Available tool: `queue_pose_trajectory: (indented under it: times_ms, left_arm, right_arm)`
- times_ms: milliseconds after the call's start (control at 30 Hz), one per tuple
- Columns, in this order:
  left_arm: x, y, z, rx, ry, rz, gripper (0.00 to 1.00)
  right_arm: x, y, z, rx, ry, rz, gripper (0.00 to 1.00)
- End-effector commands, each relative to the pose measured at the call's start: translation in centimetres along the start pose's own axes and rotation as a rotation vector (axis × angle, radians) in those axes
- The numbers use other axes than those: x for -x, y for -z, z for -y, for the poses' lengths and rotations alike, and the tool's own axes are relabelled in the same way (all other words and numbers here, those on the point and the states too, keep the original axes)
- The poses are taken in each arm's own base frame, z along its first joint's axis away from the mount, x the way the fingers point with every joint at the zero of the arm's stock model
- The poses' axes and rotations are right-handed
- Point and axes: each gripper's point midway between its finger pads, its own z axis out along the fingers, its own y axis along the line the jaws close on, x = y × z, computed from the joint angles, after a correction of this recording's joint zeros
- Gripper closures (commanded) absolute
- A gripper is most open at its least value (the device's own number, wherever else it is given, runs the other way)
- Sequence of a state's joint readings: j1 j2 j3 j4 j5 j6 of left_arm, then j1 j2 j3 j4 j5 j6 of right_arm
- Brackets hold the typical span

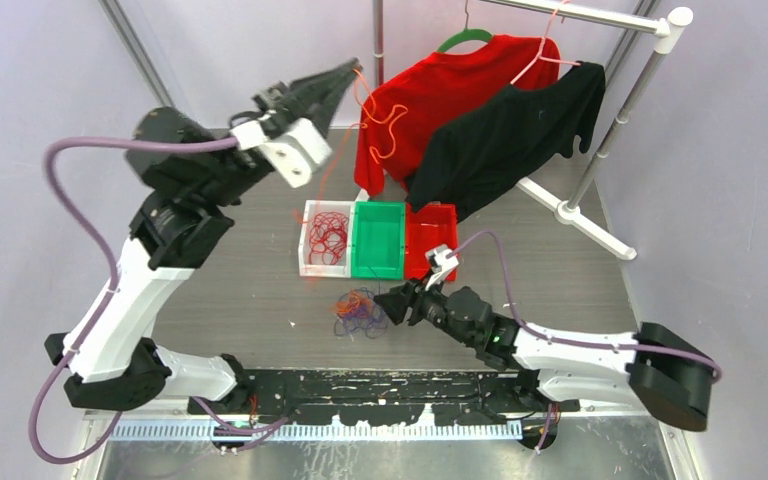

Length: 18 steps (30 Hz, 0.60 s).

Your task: Untangle the cables

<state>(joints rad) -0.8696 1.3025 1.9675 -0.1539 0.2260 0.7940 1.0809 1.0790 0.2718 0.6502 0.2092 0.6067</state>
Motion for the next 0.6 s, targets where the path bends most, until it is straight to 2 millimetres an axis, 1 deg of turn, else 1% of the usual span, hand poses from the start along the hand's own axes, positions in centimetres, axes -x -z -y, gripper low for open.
queue_pose_trajectory:
  times_ms: [0,33,67,133,267,367,400,433,567]
  left_arm:
    - [-1.1,1.1,1.2,-0.011,0.042,-0.043,1.0]
    - [-1.5,1.3,1.5,-0.017,0.044,-0.051,1.0]
    - [-2.0,1.2,2.1,-0.026,0.047,-0.062,1.0]
    - [-2.9,1.1,3.0,-0.041,0.052,-0.082,1.0]
    - [-4.8,0.7,5.0,-0.076,0.069,-0.117,1.0]
    - [-6.0,0.5,6.0,-0.089,0.075,-0.137,1.0]
    - [-7.2,-0.1,7.1,-0.106,0.081,-0.159,1.0]
    - [-8.0,-0.3,7.7,-0.113,0.084,-0.174,1.0]
    - [-10.6,-0.7,9.3,-0.123,0.085,-0.239,1.0]
  right_arm:
    - [2.5,1.6,2.6,-0.182,0.086,0.038,0.44]
    - [3.2,1.9,2.8,-0.204,0.085,0.056,0.45]
    - [4.4,2.3,3.5,-0.254,0.085,0.097,0.46]
    - [6.2,2.9,4.4,-0.323,0.079,0.15,0.48]
    - [8.5,3.6,5.8,-0.41,0.081,0.207,0.49]
    - [9.4,3.6,6.6,-0.453,0.077,0.22,0.5]
    - [9.6,3.6,7.0,-0.473,0.077,0.223,0.5]
    - [9.9,3.5,7.2,-0.485,0.077,0.227,0.5]
    - [10.2,3.0,7.5,-0.507,0.089,0.221,0.51]
